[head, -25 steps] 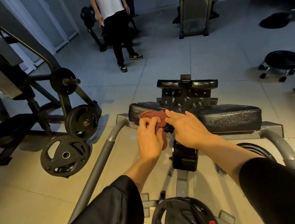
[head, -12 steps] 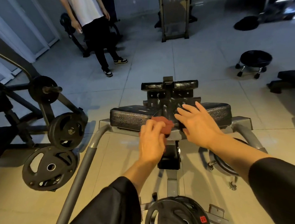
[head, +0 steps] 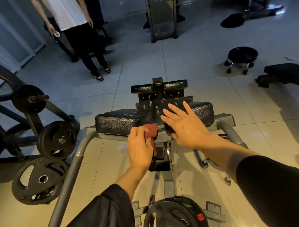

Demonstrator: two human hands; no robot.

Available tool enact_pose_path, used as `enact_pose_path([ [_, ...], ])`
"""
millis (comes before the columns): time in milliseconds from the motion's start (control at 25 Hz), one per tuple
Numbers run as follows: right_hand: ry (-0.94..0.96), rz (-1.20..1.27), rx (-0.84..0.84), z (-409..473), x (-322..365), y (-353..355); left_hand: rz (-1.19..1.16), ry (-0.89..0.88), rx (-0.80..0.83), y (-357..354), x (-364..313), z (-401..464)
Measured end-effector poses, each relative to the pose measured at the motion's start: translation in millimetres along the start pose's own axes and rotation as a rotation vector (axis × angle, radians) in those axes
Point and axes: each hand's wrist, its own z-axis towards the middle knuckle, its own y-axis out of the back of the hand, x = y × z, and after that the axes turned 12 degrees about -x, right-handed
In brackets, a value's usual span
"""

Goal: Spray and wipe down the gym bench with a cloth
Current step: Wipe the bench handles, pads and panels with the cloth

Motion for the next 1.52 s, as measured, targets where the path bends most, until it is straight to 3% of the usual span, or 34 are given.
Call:
enact_pose_path([
  [120, -0.087, 0.241, -0.151, -11, -17, 8, -0.209, -0.077, -0.135, 15, -38, 17],
  [280, -0.338, 0.953, -0.288, -27, -47, 42, -0.503, 0.009, -0.031, 18, -108, 28],
  [400, -0.373, 1.169, -0.292, -58, -81, 71, -0.653, 0.039, 0.056, 11, -158, 14],
  [640, -0.427, 1.123, -0.385, -144, -123, 108, -0.682, -0.065, 0.164, 5, -239, -22],
  [880, -0.561, 0.971, -0.4, -237, -124, 141, -0.657, -0.197, 0.236, 13, -276, -71],
  [1240, -0.689, 0.972, -0.346, -297, -133, 148, -0.658, 0.012, 0.134, 15, -316, -127],
  [1520, -0.522, 0.84, -0.397, -299, -224, 130, -0.554, 0.154, -0.041, -48, -379, -127],
])
